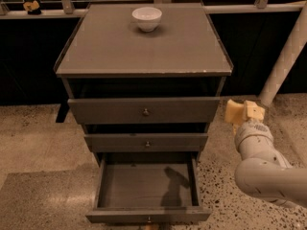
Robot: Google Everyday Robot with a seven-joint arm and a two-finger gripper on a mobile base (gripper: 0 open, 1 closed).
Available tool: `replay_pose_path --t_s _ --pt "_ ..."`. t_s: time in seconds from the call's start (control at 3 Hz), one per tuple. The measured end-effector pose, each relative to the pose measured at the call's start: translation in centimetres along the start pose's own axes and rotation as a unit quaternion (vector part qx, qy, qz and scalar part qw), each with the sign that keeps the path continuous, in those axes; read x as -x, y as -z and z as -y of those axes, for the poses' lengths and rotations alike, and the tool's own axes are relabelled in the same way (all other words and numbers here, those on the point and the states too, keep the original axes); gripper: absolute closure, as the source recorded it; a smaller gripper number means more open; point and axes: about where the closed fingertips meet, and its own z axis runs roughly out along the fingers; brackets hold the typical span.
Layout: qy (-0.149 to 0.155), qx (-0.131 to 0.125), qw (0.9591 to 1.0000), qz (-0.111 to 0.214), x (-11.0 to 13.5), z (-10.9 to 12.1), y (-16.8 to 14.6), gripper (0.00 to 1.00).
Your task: Pick sponge from bottom drawer and place on counter
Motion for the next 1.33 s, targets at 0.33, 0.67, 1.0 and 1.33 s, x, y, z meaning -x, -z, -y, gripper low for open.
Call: replay_pose_path --t_s 0.33,0.67,1.0,1.33 --pt "0.000 0.000 1.0000 0.000 0.0 0.0 0.0 1.00" --pt "0.010 -0.022 0.9997 -0.001 0.5 1.8 -0.8 1.00" --pt "0.029 -0.063 0.9975 0.009 1.7 5.5 -2.0 1.00" --pt "0.039 -0.117 0.9920 0.027 3.6 10.8 -3.1 1.00"
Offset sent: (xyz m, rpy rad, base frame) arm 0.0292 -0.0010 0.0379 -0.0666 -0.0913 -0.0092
